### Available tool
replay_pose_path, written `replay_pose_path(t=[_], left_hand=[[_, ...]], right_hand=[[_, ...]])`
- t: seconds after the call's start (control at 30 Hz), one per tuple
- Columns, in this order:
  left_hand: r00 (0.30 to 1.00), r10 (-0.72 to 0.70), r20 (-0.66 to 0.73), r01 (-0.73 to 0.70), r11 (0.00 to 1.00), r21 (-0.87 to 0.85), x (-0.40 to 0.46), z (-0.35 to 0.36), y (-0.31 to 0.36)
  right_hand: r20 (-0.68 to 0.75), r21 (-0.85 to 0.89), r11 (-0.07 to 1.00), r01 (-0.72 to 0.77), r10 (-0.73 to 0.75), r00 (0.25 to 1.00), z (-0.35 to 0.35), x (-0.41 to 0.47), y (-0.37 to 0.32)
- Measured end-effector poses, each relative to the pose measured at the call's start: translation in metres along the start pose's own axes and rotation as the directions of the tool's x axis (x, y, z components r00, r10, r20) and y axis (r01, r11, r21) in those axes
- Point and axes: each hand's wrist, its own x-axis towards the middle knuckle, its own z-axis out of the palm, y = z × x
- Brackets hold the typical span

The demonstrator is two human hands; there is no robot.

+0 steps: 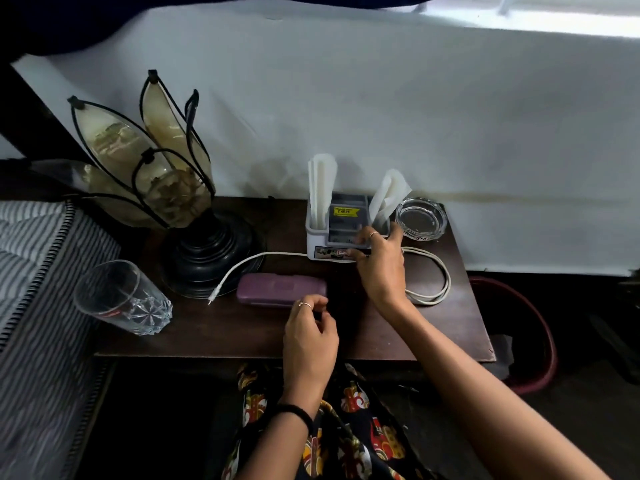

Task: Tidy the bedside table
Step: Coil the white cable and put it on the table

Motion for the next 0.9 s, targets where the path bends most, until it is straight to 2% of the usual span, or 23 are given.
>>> replay_pose_path(t=[0.47,0.7,0.9], left_hand=[[1.000,-0.008,0.004,0.007,0.999,0.032,0.003,0.001,0.003],[1.000,-0.019,0.005,0.019,0.999,0.027,0.003,0.002,0.005],[1.000,-0.028,-0.004,0.028,0.999,0.021,0.003,0.002,0.006]], right_hand=[[0.060,-0.062,0.997,0.040,-0.037,0.998,0.018,0.037,-0.031],[0.070,-0.061,0.998,0.012,-0.007,0.998,0.023,0.035,-0.027],[0.128,-0.057,0.997,0.060,-0.052,0.990,0.017,0.030,-0.021]])
